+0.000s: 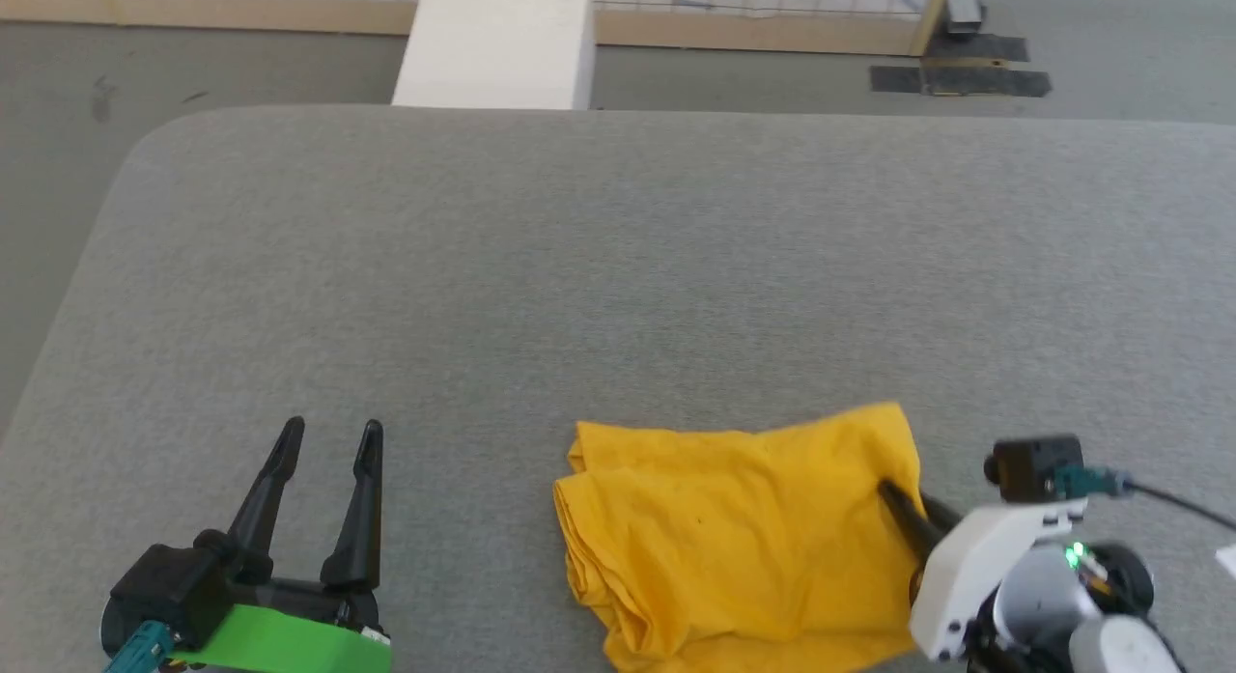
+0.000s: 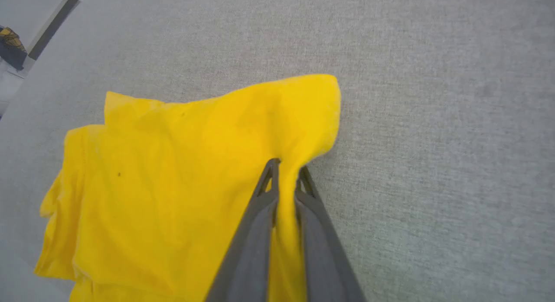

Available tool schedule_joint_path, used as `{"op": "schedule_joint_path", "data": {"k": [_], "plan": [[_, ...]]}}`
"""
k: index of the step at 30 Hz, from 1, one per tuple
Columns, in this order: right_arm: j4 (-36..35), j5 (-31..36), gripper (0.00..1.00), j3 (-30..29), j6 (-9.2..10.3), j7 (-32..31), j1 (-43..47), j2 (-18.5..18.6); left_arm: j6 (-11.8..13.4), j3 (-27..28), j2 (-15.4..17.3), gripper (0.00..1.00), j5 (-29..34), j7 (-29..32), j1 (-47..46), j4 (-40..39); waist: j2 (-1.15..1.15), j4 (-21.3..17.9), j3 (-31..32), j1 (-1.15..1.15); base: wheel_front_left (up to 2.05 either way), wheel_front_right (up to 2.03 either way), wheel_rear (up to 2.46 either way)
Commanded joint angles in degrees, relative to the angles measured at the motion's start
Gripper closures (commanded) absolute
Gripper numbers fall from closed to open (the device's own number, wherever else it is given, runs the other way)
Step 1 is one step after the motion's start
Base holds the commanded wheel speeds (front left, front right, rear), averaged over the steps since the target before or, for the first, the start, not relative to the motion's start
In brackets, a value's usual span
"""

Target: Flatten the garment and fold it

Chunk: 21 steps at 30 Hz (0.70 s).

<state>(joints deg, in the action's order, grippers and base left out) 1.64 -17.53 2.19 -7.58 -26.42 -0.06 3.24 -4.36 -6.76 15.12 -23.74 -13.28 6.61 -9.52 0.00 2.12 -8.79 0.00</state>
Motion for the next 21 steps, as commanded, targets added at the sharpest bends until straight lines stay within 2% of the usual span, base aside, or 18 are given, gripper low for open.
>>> {"op": "schedule_joint_path", "data": {"k": [1,4,10,21], "plan": [[-0.4,0.5,1.00,0.0,0.09,-0.3,-2.0,0.7,0.4,-0.1,0.6,0.00,0.3,-0.3,-1.1,-0.3,0.00,-2.2,0.4,0.00,0.00,0.00,0.00],[-0.6,1.2,1.00,0.0,0.09,-0.9,-5.1,2.6,0.5,-0.3,1.0,0.00,0.6,0.0,-1.5,-0.8,0.00,-4.3,0.4,0.00,0.00,0.00,0.00],[0.5,2.1,1.00,-0.3,0.09,-2.9,-13.7,10.1,0.7,-0.1,2.3,0.00,0.7,1.0,-2.5,-2.3,0.00,-10.3,-1.1,0.00,0.00,0.00,0.00],[-0.6,3.6,1.00,-1.0,0.09,-7.9,-24.1,20.1,0.6,0.9,5.4,0.00,1.5,2.7,-5.9,-6.7,0.00,-15.7,-8.5,0.00,0.00,0.00,0.00]]}}
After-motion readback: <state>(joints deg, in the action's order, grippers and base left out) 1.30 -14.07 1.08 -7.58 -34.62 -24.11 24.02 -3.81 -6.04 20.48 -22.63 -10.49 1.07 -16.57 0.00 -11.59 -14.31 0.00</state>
